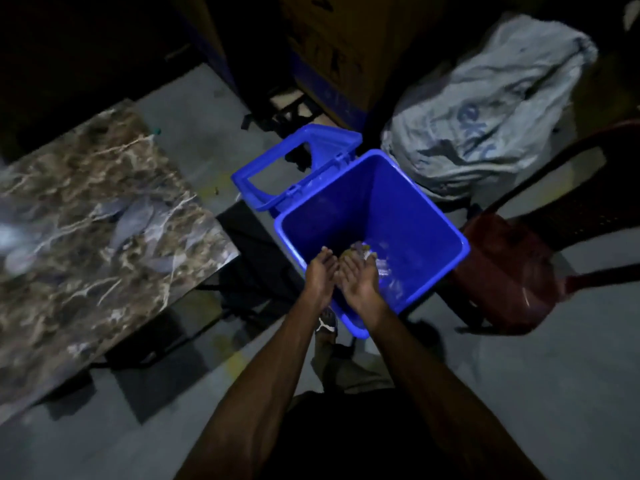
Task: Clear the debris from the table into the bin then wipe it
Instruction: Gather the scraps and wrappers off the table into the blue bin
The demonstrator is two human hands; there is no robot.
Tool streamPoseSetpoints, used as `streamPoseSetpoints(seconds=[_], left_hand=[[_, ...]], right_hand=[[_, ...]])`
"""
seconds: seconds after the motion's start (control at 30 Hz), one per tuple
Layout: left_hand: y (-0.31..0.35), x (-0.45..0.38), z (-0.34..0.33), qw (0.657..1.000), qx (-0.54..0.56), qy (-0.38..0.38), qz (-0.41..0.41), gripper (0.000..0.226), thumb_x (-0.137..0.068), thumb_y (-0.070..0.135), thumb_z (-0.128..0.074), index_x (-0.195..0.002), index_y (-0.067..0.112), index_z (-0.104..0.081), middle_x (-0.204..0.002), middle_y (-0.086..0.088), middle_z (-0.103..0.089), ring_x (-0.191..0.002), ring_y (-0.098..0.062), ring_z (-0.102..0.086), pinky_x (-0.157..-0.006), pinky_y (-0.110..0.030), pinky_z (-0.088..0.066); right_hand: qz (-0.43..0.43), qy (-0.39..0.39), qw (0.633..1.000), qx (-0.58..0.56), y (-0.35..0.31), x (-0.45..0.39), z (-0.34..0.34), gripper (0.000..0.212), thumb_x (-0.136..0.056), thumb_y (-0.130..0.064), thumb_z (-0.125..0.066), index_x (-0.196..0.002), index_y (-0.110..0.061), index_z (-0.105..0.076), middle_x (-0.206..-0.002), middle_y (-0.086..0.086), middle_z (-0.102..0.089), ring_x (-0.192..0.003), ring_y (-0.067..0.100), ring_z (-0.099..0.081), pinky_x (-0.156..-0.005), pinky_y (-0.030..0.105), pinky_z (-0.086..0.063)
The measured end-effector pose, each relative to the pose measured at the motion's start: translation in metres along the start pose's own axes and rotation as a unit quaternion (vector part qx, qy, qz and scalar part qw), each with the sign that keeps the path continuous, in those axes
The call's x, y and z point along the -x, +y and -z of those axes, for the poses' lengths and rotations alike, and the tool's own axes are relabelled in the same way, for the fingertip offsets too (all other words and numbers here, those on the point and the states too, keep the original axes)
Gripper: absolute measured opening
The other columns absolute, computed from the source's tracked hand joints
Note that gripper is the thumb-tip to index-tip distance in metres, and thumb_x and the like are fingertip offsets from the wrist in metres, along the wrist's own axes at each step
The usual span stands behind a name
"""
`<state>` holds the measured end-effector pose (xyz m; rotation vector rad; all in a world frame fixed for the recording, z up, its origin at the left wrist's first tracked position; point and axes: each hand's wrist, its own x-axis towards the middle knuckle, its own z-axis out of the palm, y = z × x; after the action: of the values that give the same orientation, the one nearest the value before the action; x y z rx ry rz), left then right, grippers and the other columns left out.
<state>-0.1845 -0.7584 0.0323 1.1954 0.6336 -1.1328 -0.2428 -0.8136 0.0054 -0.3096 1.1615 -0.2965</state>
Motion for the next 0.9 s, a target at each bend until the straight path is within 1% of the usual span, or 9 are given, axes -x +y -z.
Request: streamPoseSetpoints(seconds=[0.07,0.13,0.3,0.4,0.47,0.57,0.63,0.77,0.9], left_hand=[[-0.008,0.016,0.029,0.999,-0.005,0.021,-0.049,0.017,-0.105,0.014,-0.049,-0.101,0.009,-0.065,-0.085,-0.002,-0.070,-0.067,-0.005,-0.067,-0.057,-0.014,-0.050],[-0.014,0.037,0.061,0.994,-0.006,0.049,-0.098,0.015,-0.102,0.010,-0.052,-0.102,0.009,-0.066,-0.082,-0.003,-0.068,-0.055,-0.003,-0.063,-0.053,-0.017,-0.047],[-0.061,0.102,0.152,0.968,0.131,0.109,-0.186,0.018,-0.100,0.011,-0.054,-0.104,0.015,-0.071,-0.093,-0.007,-0.071,-0.074,-0.014,-0.065,-0.063,-0.023,-0.050],[-0.099,0.148,0.194,0.934,0.222,0.152,-0.235,0.025,-0.104,0.019,-0.053,-0.122,0.013,-0.069,-0.113,-0.005,-0.075,-0.101,-0.019,-0.071,-0.081,-0.027,-0.059],[-0.125,0.182,0.220,0.912,0.260,0.178,-0.264,0.029,-0.106,0.022,-0.051,-0.129,0.013,-0.067,-0.121,-0.007,-0.073,-0.111,-0.022,-0.070,-0.086,-0.031,-0.058],[-0.147,0.222,0.247,0.884,0.283,0.224,-0.299,0.028,-0.105,0.020,-0.053,-0.126,0.009,-0.068,-0.117,-0.010,-0.074,-0.102,-0.020,-0.072,-0.089,-0.036,-0.059],[-0.160,0.251,0.269,0.861,0.284,0.265,-0.327,0.026,-0.103,0.018,-0.056,-0.121,0.007,-0.071,-0.112,-0.010,-0.076,-0.098,-0.019,-0.074,-0.091,-0.039,-0.057],[-0.188,0.293,0.320,0.828,0.249,0.348,-0.361,0.020,-0.101,0.017,-0.059,-0.115,0.012,-0.073,-0.109,-0.008,-0.077,-0.101,-0.019,-0.073,-0.073,-0.021,-0.055],[-0.200,0.318,0.383,0.807,0.210,0.417,-0.362,0.015,-0.097,0.020,-0.064,-0.108,0.022,-0.075,-0.103,0.000,-0.076,-0.096,-0.018,-0.071,-0.085,-0.032,-0.054]], right_hand=[[0.001,-0.048,0.995,0.093,0.021,0.014,-0.005,0.063,-0.111,-0.047,-0.024,-0.155,-0.004,-0.041,-0.162,0.017,-0.039,-0.149,0.028,-0.038,-0.123,0.040,-0.030],[-0.001,-0.085,0.978,0.191,0.043,0.028,-0.007,0.053,-0.112,-0.039,-0.030,-0.148,-0.006,-0.050,-0.155,0.016,-0.049,-0.137,0.024,-0.050,-0.109,0.036,-0.042],[-0.017,-0.216,0.899,0.380,0.104,0.096,-0.014,0.037,-0.109,-0.025,-0.043,-0.136,-0.008,-0.061,-0.142,0.012,-0.062,-0.111,0.019,-0.065,-0.089,0.029,-0.051],[-0.004,-0.291,0.834,0.468,0.140,0.145,-0.008,0.035,-0.108,-0.022,-0.045,-0.134,-0.008,-0.062,-0.131,0.012,-0.067,-0.098,0.015,-0.068,-0.082,0.031,-0.052],[0.010,-0.340,0.777,0.529,0.169,0.182,-0.001,0.032,-0.108,-0.019,-0.046,-0.132,-0.006,-0.063,-0.122,0.014,-0.070,-0.090,0.017,-0.069,-0.074,0.029,-0.054],[0.073,-0.416,0.683,0.596,0.199,0.218,0.015,0.027,-0.108,-0.012,-0.049,-0.129,-0.004,-0.064,-0.112,0.012,-0.072,-0.091,0.019,-0.070,-0.069,0.023,-0.057],[0.120,-0.482,0.593,0.634,0.221,0.237,0.022,0.024,-0.107,-0.011,-0.053,-0.127,-0.007,-0.065,-0.112,0.006,-0.073,-0.096,0.012,-0.071,-0.074,0.019,-0.056],[0.157,-0.563,0.432,0.687,0.271,0.257,0.016,0.024,-0.105,-0.026,-0.058,-0.126,-0.020,-0.067,-0.120,-0.002,-0.071,-0.109,0.010,-0.068,-0.088,0.028,-0.056],[0.179,-0.615,0.331,0.693,0.323,0.270,-0.012,0.023,-0.104,-0.035,-0.060,-0.124,-0.025,-0.067,-0.121,-0.004,-0.068,-0.108,0.007,-0.066,-0.088,0.028,-0.054]])
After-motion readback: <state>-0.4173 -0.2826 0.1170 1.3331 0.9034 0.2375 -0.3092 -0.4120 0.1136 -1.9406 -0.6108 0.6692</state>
